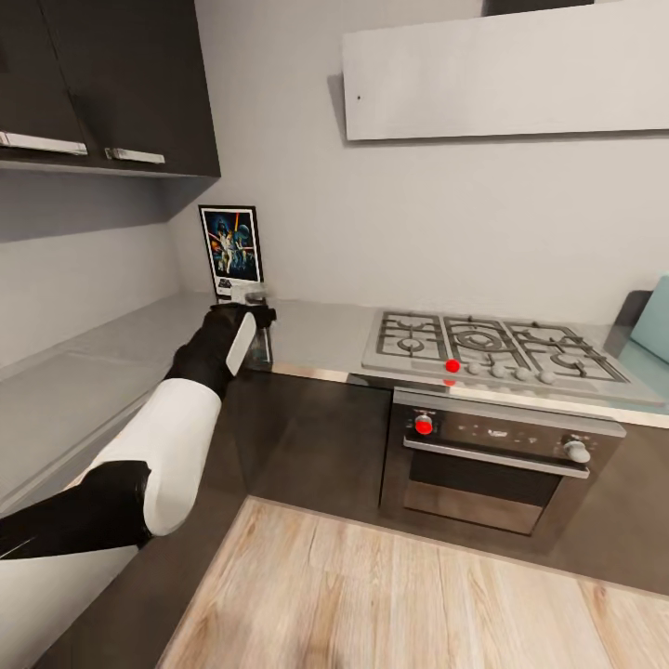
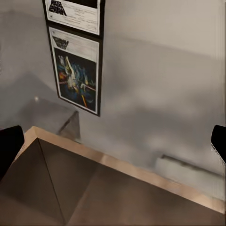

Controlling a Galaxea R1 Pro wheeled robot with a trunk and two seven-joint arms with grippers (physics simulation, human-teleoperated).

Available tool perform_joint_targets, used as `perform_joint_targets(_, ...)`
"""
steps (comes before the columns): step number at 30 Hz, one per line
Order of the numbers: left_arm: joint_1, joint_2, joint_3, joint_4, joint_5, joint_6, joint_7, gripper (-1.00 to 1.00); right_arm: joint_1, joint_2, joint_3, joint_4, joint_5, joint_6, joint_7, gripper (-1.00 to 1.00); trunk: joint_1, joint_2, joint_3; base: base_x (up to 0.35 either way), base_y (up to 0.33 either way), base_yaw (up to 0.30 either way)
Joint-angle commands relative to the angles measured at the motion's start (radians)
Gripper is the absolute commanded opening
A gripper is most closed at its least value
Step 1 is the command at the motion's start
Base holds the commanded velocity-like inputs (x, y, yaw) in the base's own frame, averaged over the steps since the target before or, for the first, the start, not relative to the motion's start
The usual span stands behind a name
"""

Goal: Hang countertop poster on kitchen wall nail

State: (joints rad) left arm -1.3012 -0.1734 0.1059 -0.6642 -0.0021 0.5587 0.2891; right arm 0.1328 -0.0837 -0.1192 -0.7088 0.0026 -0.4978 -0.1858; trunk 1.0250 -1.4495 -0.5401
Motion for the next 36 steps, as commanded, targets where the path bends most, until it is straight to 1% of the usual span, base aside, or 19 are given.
perform_joint_targets(1,-0.003,-0.001,0.005,-0.003,0.000,0.003,0.002,1.00,0.000,0.000,0.001,0.000,0.000,-0.002,-0.006,1.00,0.000,0.000,-0.001,0.000,0.000,0.000)
perform_joint_targets(2,-0.007,-0.001,0.007,-0.003,0.001,0.001,0.003,1.00,0.001,0.002,0.001,0.003,0.001,-0.005,-0.032,1.00,0.000,0.000,-0.001,0.049,-0.021,0.000)
perform_joint_targets(4,-0.008,-0.001,0.008,-0.003,0.002,0.000,0.003,1.00,0.001,0.003,0.001,0.005,0.002,-0.005,-0.053,1.00,0.000,0.000,-0.001,0.118,-0.050,0.000)
perform_joint_targets(5,-0.009,-0.001,0.009,-0.003,0.003,0.000,0.004,1.00,0.001,0.004,0.001,0.018,0.003,-0.006,-0.074,1.00,0.000,0.000,-0.001,0.222,-0.094,0.000)
perform_joint_targets(9,-0.010,-0.001,0.009,-0.003,0.003,0.000,0.003,1.00,0.001,0.005,0.002,0.041,0.004,-0.007,-0.089,1.00,0.000,0.000,-0.001,0.260,-0.110,0.000)
perform_joint_targets(15,-0.010,-0.001,0.009,-0.003,0.002,0.000,0.003,1.00,0.001,0.005,0.002,0.057,0.006,-0.003,-0.094,1.00,0.000,0.000,-0.001,0.297,-0.126,0.000)
perform_joint_targets(18,-0.010,-0.001,0.009,-0.003,0.002,0.000,0.003,1.00,0.001,0.005,0.002,0.100,0.005,-0.002,-0.095,1.00,0.000,0.000,-0.001,0.308,-0.130,0.000)
perform_joint_targets(19,-0.010,-0.001,0.009,-0.003,0.002,0.000,0.004,1.00,0.001,0.005,0.002,0.134,0.004,-0.002,-0.095,1.00,0.000,0.000,-0.001,0.310,-0.130,0.000)
perform_joint_targets(22,-0.010,-0.001,0.010,-0.003,0.002,0.000,0.003,1.00,0.001,0.006,0.003,0.198,0.001,-0.003,-0.094,1.00,0.000,0.000,0.000,0.314,-0.111,-0.034)
perform_joint_targets(24,-0.010,-0.001,0.010,-0.004,0.002,0.000,0.003,1.00,0.001,0.009,0.004,0.218,-0.001,-0.003,-0.094,1.00,0.000,0.000,0.001,0.324,-0.060,-0.110)
perform_joint_targets(27,-0.010,-0.001,0.011,-0.004,0.002,0.000,0.003,1.00,0.001,0.017,0.005,0.237,-0.002,-0.004,-0.094,1.00,0.000,0.000,0.004,0.321,-0.029,-0.160)
perform_joint_targets(28,-0.010,-0.001,0.012,-0.004,0.002,0.000,0.002,1.00,0.001,0.024,0.005,0.245,-0.001,-0.003,-0.094,1.00,0.000,0.000,0.005,0.212,-0.006,-0.199)
perform_joint_targets(33,-0.010,-0.001,0.012,-0.003,0.001,0.001,0.002,1.00,0.001,0.041,0.006,0.292,0.003,-0.003,-0.095,1.00,0.000,0.000,0.010,0.140,0.020,-0.199)
perform_joint_targets(36,-0.010,-0.001,0.012,-0.004,0.001,0.002,0.002,1.00,0.001,0.044,0.007,0.312,0.004,-0.004,-0.096,1.00,0.000,0.000,0.011,0.209,0.167,-0.067)
